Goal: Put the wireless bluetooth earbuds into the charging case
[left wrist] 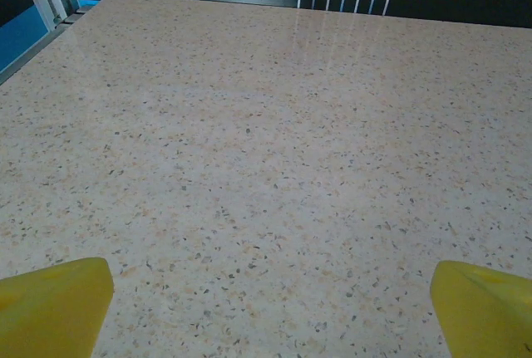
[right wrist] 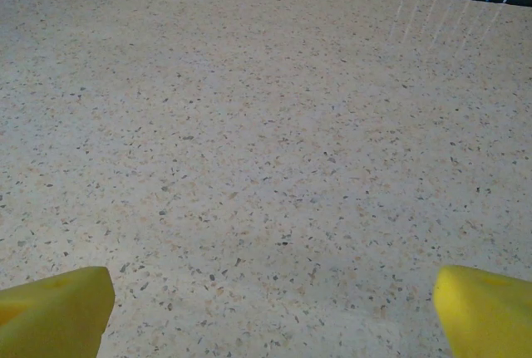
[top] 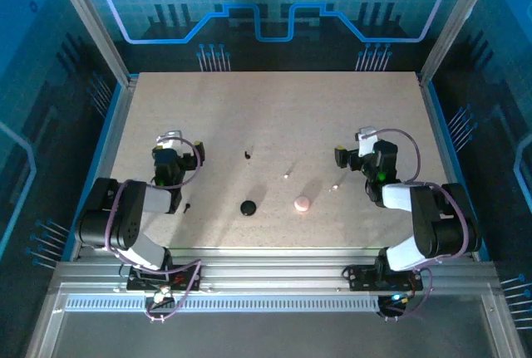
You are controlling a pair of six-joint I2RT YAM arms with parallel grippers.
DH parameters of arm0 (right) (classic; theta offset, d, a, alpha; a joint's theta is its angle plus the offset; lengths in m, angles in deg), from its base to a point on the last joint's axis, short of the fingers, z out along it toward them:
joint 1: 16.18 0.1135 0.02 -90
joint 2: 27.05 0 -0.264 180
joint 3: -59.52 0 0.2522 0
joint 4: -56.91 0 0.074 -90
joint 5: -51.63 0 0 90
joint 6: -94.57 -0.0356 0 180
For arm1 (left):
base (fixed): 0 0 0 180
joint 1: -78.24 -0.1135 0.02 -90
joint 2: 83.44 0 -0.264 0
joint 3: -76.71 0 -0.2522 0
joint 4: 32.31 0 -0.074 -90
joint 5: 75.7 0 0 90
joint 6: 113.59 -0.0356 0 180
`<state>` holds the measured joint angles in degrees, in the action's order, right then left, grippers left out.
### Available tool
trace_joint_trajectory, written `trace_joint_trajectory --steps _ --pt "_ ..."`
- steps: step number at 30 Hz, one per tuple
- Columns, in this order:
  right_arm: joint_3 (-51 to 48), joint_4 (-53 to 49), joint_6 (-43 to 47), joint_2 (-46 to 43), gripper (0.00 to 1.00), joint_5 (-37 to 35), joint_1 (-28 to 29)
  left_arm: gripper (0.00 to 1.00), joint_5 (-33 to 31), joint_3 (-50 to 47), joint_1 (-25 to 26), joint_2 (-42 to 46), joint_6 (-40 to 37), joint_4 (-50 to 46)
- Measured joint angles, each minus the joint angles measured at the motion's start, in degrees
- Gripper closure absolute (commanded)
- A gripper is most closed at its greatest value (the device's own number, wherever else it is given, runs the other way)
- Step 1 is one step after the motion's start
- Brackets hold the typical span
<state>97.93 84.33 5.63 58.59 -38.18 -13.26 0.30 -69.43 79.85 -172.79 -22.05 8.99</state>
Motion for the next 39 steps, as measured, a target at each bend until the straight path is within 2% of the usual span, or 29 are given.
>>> trace_joint_trajectory --steps 32,35,39 --pt "0.0 -0.1 0.0 0.0 0.0 0.0 0.0 0.01 1.9 0.1 0.0 0.0 -0.2 -0.9" --pt "1.0 -2.6 0.0 -0.2 0.0 0.1 0.0 0.01 1.9 0.1 0.0 0.1 -0.2 -0.7" --pt "8.1 -17.8 0.1 -4.3 0.0 0.7 0.2 0.02 1.4 -1.1 0.7 4.9 -0.6 -3.1"
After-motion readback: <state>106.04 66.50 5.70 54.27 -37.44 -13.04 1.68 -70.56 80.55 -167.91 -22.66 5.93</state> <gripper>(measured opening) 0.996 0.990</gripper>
